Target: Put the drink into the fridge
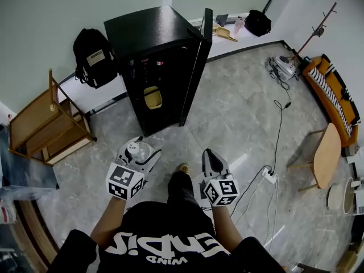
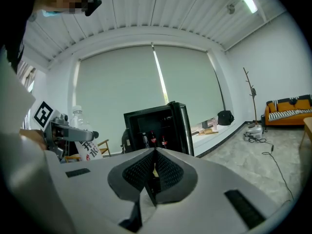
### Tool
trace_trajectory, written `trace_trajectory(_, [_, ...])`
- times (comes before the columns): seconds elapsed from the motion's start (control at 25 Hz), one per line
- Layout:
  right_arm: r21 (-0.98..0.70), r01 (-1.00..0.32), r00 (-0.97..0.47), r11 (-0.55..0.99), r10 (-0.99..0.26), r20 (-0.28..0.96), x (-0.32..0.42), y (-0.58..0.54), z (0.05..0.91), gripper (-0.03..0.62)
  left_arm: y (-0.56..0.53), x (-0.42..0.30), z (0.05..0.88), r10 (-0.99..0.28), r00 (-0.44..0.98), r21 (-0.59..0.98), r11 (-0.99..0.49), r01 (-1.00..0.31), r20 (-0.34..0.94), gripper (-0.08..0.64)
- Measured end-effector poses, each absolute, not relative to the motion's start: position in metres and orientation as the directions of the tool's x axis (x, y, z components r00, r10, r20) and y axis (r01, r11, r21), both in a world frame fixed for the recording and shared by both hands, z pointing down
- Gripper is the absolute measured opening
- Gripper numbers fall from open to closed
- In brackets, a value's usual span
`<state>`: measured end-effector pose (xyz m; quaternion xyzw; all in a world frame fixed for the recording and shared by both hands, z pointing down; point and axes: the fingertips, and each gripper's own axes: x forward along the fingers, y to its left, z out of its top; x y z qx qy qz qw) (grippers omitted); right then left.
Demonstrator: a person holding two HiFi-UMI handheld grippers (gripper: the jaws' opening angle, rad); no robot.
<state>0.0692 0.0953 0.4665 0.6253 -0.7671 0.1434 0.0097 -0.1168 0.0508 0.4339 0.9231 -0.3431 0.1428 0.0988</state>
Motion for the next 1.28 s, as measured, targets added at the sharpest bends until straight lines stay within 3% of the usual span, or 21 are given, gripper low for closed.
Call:
trace_trajectory(0.76, [-0.225,-0.893,-0.435,0.391,-0.878,0.200,0.130,-0.084,0.440,0.023,-0.108,-0.042,0.408,-0.711,0.612,0.081,-0.628,-0.774,0.346,0.313])
trace_trajectory(1.28, [-0.246,-0.884,-0.446,0.398,-0.874,0.190,0.139,-0.127,0.446,0.023,-0.151,-0.031,0.410,-0.718,0.596,0.060,-0.620,-0.783,0.360,0.313])
